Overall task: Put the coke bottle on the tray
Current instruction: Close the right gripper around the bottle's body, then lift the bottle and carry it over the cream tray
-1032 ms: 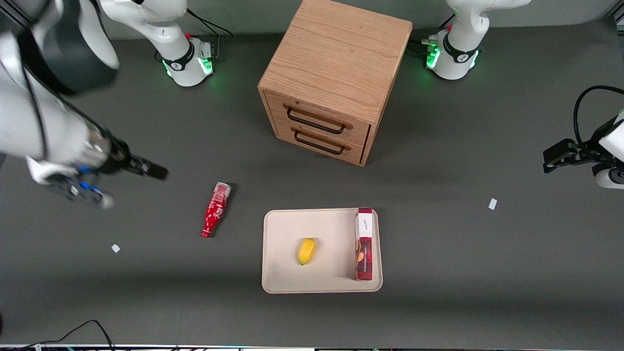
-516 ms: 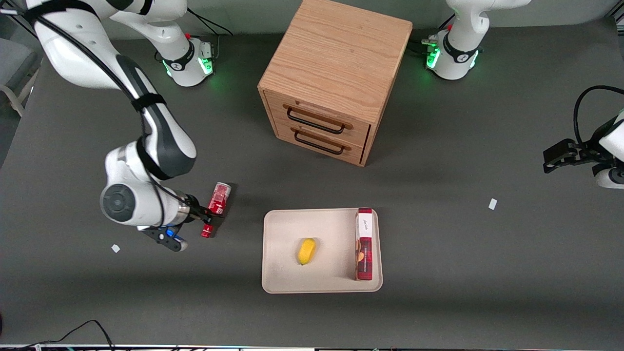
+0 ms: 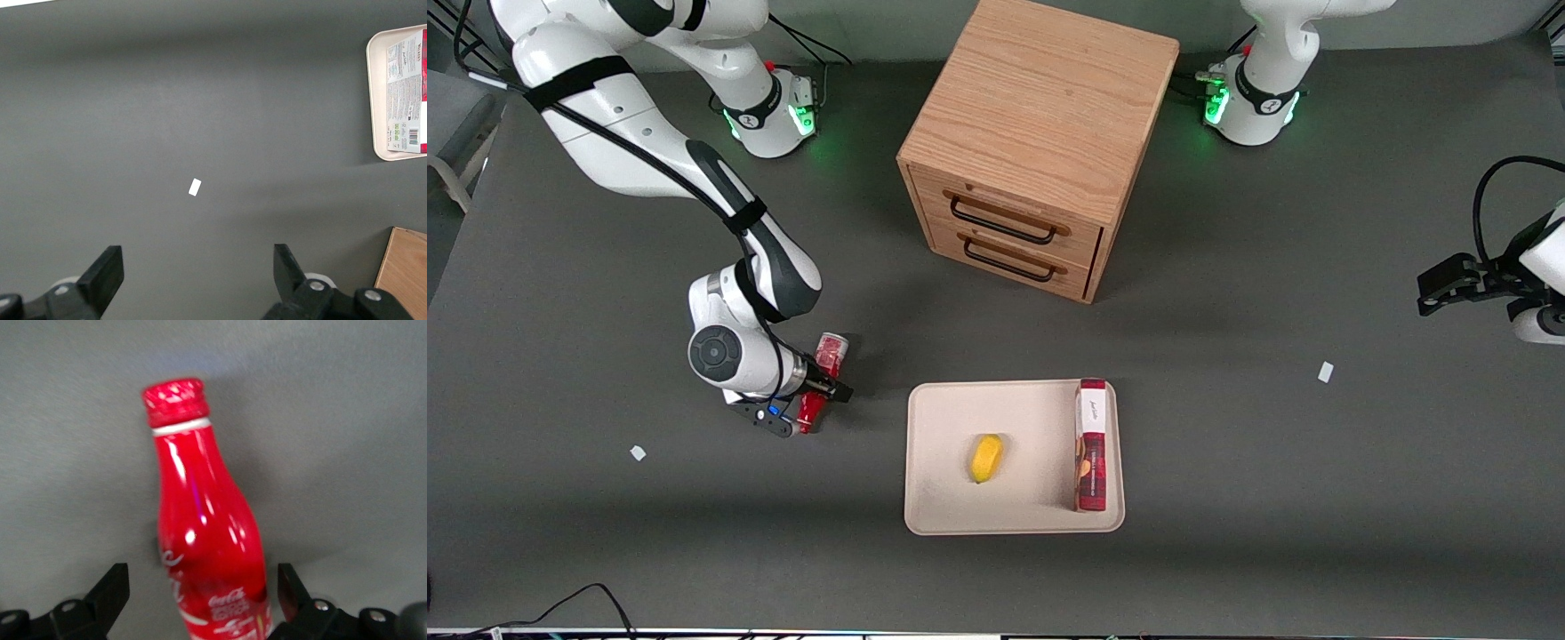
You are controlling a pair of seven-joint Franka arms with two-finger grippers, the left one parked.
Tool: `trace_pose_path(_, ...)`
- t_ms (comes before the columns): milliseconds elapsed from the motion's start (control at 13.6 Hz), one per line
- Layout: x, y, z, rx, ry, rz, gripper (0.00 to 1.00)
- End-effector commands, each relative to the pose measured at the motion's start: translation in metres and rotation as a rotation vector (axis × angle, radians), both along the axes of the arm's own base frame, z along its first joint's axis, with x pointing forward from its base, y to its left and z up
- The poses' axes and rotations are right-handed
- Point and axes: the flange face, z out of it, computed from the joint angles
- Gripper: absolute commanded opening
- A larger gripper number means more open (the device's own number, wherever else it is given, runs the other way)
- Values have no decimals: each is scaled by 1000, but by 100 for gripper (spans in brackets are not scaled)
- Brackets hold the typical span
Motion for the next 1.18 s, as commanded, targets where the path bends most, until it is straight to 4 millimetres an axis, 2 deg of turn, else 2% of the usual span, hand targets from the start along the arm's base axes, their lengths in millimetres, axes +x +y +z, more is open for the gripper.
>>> trace_pose_path(0, -7, 1, 3, -15, -21, -2, 0)
trace_pose_path(295, -5, 4, 13, -13, -36, 20, 0)
trace_pose_path(442, -1, 5, 36, -11, -68, 52, 0)
trace_pose_path(516, 1, 4, 57, -19, -81, 76, 0)
trace_pose_path(589, 6, 3, 111, -32, -114, 161, 0)
trace_pose_path(884, 33, 8, 223, -33, -188, 343, 0)
trace_pose_path(1032, 53, 35, 258, 13, -251, 438, 0)
trace_pose_path(1105, 65, 51, 261, 50, -265, 446, 0)
